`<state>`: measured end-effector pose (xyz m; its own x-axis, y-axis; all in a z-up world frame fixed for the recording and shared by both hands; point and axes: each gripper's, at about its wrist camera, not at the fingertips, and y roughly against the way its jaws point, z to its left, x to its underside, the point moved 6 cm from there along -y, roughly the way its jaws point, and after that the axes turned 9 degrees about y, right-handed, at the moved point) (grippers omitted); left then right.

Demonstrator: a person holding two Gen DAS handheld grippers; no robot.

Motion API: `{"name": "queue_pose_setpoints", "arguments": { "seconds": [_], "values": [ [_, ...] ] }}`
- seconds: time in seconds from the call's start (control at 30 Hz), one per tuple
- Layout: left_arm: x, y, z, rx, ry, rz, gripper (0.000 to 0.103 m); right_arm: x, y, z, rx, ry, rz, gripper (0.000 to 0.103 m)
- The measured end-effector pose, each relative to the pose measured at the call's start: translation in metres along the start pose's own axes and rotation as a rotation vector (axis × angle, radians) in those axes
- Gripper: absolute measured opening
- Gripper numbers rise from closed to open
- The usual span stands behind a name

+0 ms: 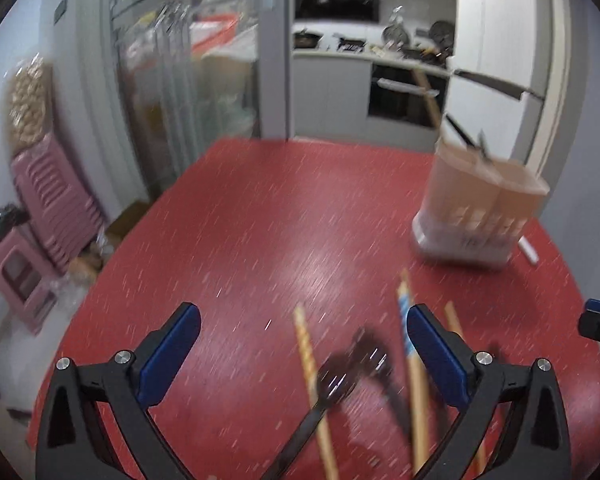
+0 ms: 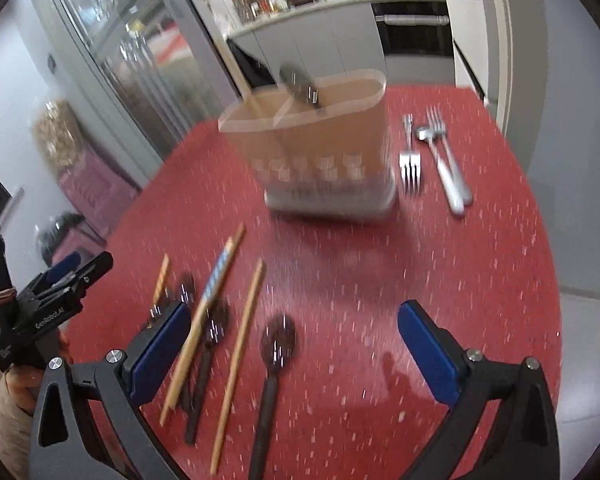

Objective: Organize utensils
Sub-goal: 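Move both tools back down to the remaining utensils on the table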

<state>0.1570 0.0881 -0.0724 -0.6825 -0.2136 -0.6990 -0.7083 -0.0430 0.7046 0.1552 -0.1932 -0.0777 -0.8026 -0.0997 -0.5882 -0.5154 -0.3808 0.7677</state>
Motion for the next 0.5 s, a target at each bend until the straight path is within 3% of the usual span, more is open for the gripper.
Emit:
{"name": "queue_pose_setpoints", "arguments": {
  "seconds": [0.13, 0.23, 0.5],
  "values": [
    [0.026, -0.010, 0.020, -0.032, -0.001, 0.054, 0.103, 0.027, -0.013, 0.008, 0.003, -0.016, 0.075, 0.103],
    [0.041, -0.016, 0.029, -0.052, -0.055, 0.081, 0.103, 0.042, -0.022, 0.009, 0.018, -0.031, 0.121, 0.103],
    [0.064, -0.026, 0.037, 0.013, -0.168, 0.138, 0.103, 0.057, -0.034, 0.016, 0.037, -0.023, 0.184, 0.103]
  ]
}}
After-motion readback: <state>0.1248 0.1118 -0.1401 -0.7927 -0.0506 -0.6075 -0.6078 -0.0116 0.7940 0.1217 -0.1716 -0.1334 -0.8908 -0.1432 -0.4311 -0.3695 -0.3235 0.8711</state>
